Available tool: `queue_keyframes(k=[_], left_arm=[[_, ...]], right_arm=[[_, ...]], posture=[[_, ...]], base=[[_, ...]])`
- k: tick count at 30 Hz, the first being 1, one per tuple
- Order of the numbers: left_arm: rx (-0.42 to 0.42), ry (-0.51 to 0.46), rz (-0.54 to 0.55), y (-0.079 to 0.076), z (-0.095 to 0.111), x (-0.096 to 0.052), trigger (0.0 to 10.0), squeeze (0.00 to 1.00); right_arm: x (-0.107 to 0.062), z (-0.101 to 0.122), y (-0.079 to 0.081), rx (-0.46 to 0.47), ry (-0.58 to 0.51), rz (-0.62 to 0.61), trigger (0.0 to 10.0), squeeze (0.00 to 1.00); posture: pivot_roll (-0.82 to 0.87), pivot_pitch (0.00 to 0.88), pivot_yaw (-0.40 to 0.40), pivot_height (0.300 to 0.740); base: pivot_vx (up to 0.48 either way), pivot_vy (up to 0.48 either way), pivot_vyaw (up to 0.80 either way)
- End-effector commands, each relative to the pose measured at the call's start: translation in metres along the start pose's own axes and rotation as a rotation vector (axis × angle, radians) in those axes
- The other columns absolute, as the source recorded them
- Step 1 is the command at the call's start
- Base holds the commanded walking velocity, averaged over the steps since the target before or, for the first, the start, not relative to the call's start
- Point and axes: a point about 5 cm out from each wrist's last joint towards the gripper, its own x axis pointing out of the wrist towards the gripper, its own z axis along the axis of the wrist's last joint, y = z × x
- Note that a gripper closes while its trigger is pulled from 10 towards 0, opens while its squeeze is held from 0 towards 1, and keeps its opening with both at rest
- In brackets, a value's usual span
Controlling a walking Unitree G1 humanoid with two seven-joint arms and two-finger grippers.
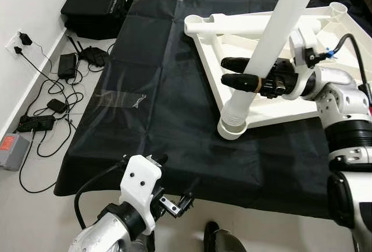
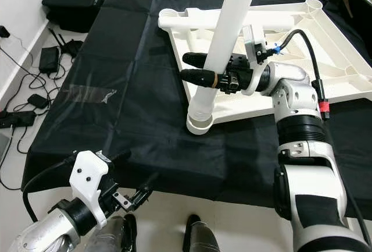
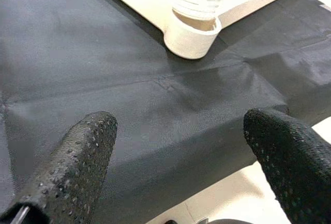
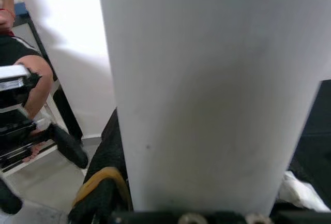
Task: Building children table
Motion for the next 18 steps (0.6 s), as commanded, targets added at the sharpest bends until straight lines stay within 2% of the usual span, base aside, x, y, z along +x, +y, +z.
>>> queue_keyframes(k=[1,5,15,18], left_arm=[[-0.004,0.023,-0.011,-0.002,-0.003,-0.001,10.0,0.00],[-0.002,0.021,-0.013,-0.001,-0.003,0.000,10.0,0.00],[-0.001,0.021,-0.006,-0.001,-0.003,-0.001,10.0,0.00],[0.001,0.018,0.000,-0.001,-0.002,-0.001,10.0,0.00]], right_arm=[[-0.005,-0.006,0.007,0.023,0.012,0.023,10.0,0.00],[-0.003,-0.010,0.012,0.031,0.013,0.035,10.0,0.00],[0.002,-0.015,0.014,0.037,0.012,0.025,10.0,0.00],[0.009,-0.024,0.012,0.022,0.049,-0.018,10.0,0.00]], posture=[[0.21,0.322,-0.074,0.740],[0.21,0.323,-0.072,0.740],[0.21,0.322,-0.074,0.740],[0.21,0.320,-0.083,0.740]], base=[[0.000,0.000,0.00],[0.000,0.000,0.00],[0.000,0.000,0.00],[0.000,0.000,0.00]])
